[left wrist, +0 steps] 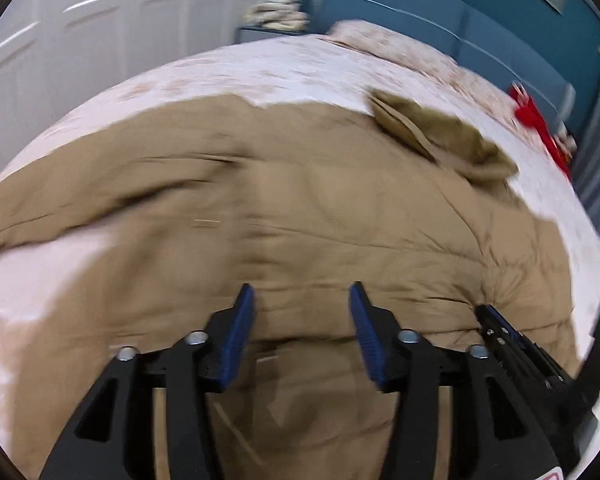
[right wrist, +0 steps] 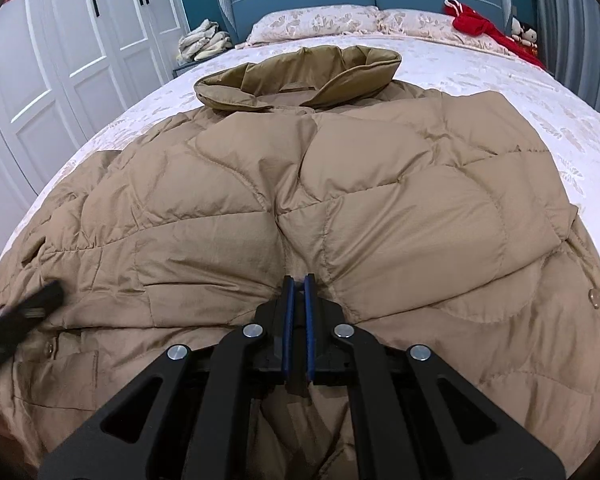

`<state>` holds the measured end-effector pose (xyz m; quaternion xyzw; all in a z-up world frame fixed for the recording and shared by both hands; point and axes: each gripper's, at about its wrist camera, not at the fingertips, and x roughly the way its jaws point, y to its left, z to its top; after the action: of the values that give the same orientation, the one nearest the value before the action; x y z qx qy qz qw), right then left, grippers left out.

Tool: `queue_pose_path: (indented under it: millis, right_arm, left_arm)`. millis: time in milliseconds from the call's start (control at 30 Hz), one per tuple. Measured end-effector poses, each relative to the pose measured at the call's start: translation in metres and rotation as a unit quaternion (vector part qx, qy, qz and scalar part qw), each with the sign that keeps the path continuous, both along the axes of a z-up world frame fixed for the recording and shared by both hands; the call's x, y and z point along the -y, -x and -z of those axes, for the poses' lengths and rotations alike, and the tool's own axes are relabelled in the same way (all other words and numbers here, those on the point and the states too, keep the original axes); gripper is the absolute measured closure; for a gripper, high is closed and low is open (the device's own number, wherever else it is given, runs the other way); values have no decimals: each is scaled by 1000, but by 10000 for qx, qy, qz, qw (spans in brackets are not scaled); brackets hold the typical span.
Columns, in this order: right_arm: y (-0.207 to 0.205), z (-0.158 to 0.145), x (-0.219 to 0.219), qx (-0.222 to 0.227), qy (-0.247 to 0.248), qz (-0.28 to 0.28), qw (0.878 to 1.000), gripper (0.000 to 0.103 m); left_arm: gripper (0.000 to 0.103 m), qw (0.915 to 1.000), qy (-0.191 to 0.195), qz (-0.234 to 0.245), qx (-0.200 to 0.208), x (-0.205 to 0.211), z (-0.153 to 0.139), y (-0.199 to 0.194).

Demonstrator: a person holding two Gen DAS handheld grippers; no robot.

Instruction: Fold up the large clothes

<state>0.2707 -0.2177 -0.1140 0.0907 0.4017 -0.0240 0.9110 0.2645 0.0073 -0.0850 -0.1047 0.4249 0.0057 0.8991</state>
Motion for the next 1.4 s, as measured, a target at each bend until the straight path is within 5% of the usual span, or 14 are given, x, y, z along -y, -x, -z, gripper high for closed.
queue_pose_path:
  millis: [67,133,167,367,500,600,700,733,767,800,967,1133,1300,1400]
  right_arm:
    - [7,-13,-5,-115,232,195,9995,91]
    - [30,-33,-12,59,222,359,9991,58]
    - [44,-42,-16,209,129,375,9990,52]
    - [101,-74,-37,409,111,297,9987,46]
    - [121,-77,-41,293,-50,425,9987,44]
    - [131,-77,-49,221,-131,479,9985,44]
    - [134,-75,-57,122,-175,468,9987,44]
    - [135,-73,-60,85,-190,462,9987,44]
    - [135,-73,-62,56,-202,454,9987,44]
    - [136,-72,-65,30,-222,426,9988,44]
    - [141,-72,-73,-19,-188,349,9992,42]
    - [152,-71,-64,-37,-203,363,9991,42]
    - [162,-68,-35,-42,-240,617,9978,42]
    - [168,-66,-14,-61,-269,820,9963,42]
  left_arm:
    - [23,9989,-10,-468,64,-41,-13,12]
    - [20,9956,12,-936,87,-99,-21,21]
    - [19,9931,11,-1174,-25,-129,-20,22]
    - [19,9639,359,-2590,-504,-295,1,26]
    - [20,9370,1169,-3210,-729,-359,22,37]
    - [20,9275,1621,-3319,-583,-370,27,44]
    - [31,9337,1568,-3168,-562,-361,23,34]
    - [42,9369,1578,-3076,-522,-358,22,31]
    - [71,9410,1611,-2927,-529,-356,21,26]
    - [84,9437,1618,-2824,-586,-354,19,18]
    - [88,9674,1169,-2244,-46,-314,-36,-1]
    - [90,9878,831,-979,885,-210,-133,-22]
    - [90,9861,908,459,1311,-77,-186,-25]
    - [81,9815,1027,1312,948,19,-179,-25]
